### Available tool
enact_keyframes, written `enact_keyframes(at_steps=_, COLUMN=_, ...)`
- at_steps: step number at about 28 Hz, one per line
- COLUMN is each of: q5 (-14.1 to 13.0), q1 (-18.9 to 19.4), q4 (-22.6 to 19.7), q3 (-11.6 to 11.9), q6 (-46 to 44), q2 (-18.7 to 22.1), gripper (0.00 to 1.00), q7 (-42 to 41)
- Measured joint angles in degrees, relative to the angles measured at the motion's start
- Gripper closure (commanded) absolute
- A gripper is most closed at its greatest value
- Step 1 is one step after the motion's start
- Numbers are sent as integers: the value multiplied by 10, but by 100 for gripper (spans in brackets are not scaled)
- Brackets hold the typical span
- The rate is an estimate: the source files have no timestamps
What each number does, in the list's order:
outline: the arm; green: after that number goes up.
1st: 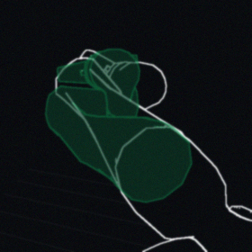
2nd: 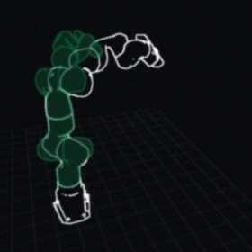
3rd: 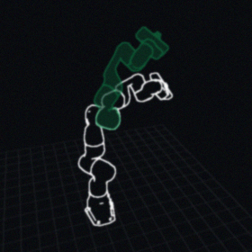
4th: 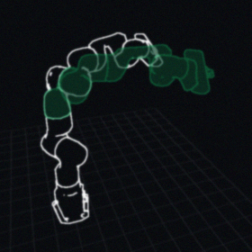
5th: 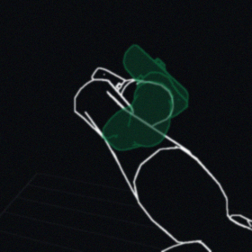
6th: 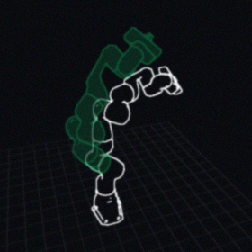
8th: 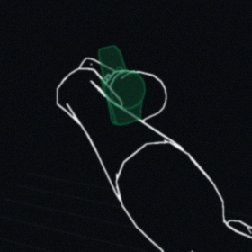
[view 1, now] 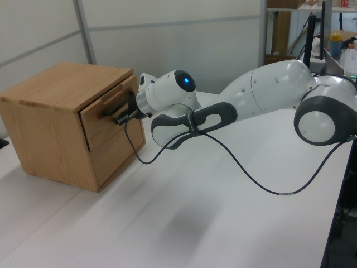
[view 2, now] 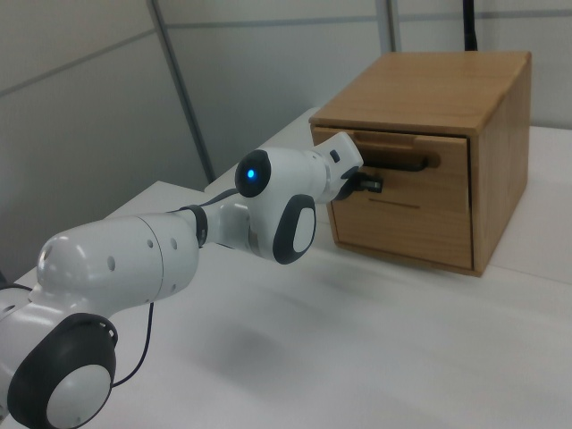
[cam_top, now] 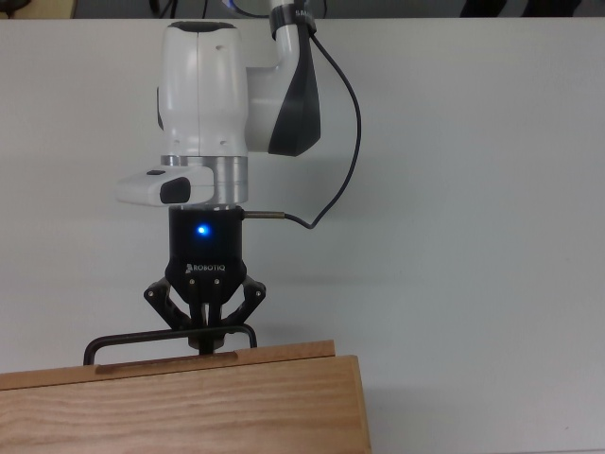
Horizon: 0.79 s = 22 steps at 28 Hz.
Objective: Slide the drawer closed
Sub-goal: 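Push the drawer by its handle into the wooden cabinet, then press the drawer front fully flush with the cabinet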
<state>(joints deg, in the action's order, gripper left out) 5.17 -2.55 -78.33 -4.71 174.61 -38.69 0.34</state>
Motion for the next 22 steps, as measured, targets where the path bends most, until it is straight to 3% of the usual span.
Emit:
enact_keyframes(at_steps=11, q5=1, q1=2, q4=0, q3=0, q6=2, q2=-3, gripper=100, q7=-3)
enact_keyframes(at_steps=22, q5=1, q1=2, q4=-1, q3=0, q6=61, q2=-36, gripper=100, q7=-20)
